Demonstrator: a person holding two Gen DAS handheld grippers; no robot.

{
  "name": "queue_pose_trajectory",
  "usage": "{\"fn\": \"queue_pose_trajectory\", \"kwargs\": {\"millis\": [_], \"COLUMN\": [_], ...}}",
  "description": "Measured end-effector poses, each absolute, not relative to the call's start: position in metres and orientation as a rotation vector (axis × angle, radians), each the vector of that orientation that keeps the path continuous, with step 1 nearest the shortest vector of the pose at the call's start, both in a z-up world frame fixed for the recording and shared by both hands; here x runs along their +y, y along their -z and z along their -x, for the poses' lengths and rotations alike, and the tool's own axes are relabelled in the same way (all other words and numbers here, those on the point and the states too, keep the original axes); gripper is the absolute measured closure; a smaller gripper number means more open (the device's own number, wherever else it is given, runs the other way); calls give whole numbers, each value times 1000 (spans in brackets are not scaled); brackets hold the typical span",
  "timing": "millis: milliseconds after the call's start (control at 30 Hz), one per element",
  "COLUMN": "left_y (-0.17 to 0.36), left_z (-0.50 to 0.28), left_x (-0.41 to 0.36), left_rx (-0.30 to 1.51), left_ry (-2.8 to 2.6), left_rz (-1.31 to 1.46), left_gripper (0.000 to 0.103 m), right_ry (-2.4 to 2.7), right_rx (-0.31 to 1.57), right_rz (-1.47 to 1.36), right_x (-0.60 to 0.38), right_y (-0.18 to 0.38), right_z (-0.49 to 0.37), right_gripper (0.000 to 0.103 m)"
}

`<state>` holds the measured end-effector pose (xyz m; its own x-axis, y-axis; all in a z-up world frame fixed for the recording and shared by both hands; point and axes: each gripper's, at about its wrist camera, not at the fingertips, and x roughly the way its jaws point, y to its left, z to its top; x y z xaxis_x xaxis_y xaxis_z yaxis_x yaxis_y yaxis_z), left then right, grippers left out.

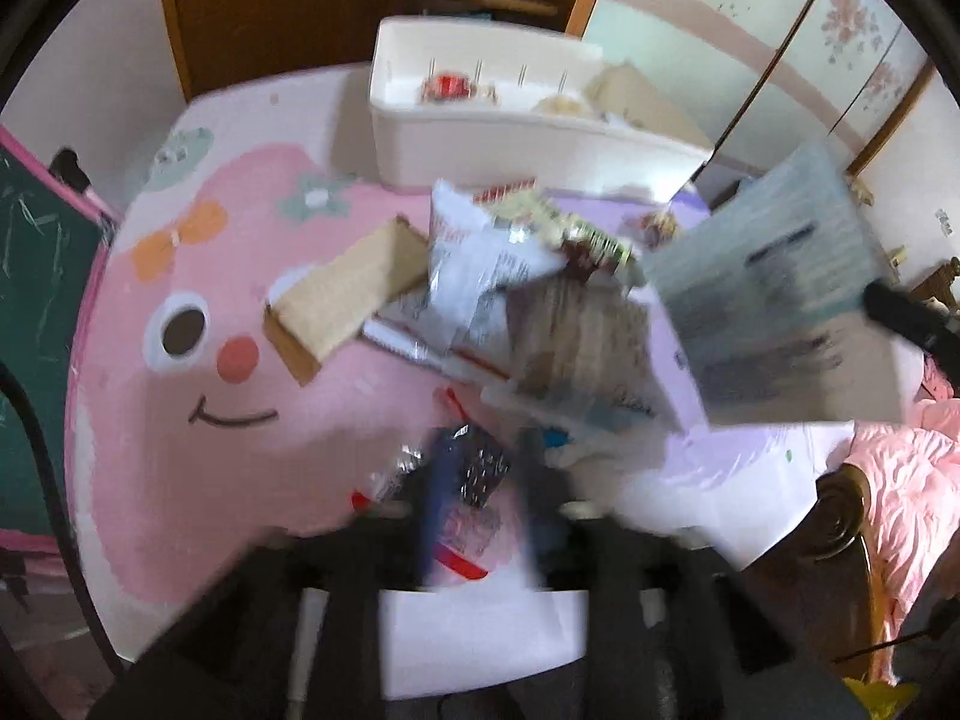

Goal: Organize snacks
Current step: 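Grasp a white snack packet with the left gripper while the right grasps a clear packet, then lift the dark-filled red-edged packet with the left gripper while the right lifts the clear packet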

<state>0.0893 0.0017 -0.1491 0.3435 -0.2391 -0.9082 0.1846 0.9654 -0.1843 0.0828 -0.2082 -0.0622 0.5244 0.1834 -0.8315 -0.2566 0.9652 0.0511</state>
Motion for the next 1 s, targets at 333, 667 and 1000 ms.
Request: {"fn": "queue_pose_trajectory", "kwargs": {"millis": [333, 667, 1000], "left_y": [206, 220, 229], "left_z": [-100, -104, -103], "left_x": [-21, -41, -46], "left_rx": [1249, 1299, 1341], "left_ry": [327, 496, 592], "left_rz": [-117, -312, -446], "left_gripper": [31, 31, 31], "right_ry": [-313, -311, -308], "right_rx": [1010, 1019, 1028], "right_rz": [52, 27, 4], "right_x": [-211, -215, -218], "right_y": [60, 60, 63], "right_z": [-89, -91, -93], "right_gripper": [102, 102, 102]}}
